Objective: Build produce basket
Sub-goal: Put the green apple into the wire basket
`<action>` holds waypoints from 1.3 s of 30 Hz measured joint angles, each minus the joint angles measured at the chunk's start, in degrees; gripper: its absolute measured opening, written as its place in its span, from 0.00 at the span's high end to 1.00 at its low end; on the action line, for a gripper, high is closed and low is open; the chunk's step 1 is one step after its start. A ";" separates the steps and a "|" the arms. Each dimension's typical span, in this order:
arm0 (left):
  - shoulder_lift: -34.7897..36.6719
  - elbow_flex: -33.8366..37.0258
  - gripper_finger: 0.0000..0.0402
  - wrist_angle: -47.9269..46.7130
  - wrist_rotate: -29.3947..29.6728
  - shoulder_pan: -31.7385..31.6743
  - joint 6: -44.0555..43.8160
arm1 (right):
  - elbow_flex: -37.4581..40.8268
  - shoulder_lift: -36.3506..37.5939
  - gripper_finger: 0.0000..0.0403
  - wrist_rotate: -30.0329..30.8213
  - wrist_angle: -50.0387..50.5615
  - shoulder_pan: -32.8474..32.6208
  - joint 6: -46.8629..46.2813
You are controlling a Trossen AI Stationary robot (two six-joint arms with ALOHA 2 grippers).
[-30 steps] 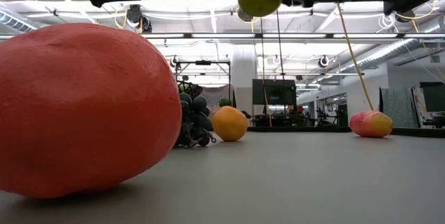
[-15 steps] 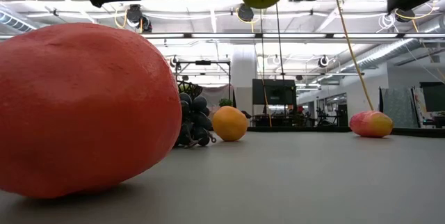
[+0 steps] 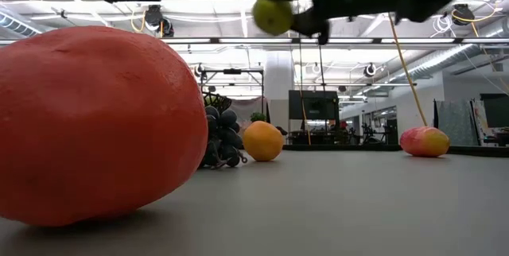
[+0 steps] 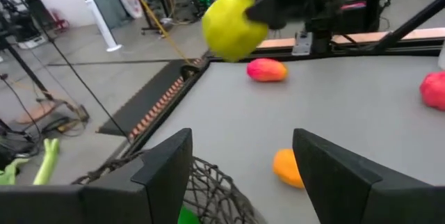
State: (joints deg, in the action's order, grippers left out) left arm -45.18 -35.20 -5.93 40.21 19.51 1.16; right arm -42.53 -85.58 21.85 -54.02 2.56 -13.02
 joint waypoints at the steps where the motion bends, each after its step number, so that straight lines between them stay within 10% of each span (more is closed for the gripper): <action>1: 0.24 0.00 0.38 -0.15 0.28 0.01 0.33 | -2.40 -1.92 0.19 -0.98 1.74 0.80 -0.06; 16: 7.05 0.00 0.38 -1.56 1.98 -0.11 2.75 | -35.58 -28.62 0.19 -16.34 21.11 8.37 -1.40; 39: 6.98 0.00 0.38 -3.34 1.96 -0.11 0.84 | -37.72 -27.60 0.02 -20.49 29.21 7.57 2.79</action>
State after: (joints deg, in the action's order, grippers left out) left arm -38.20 -35.20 -9.28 42.17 19.40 2.00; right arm -80.25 -113.18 1.36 -24.81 10.13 -10.22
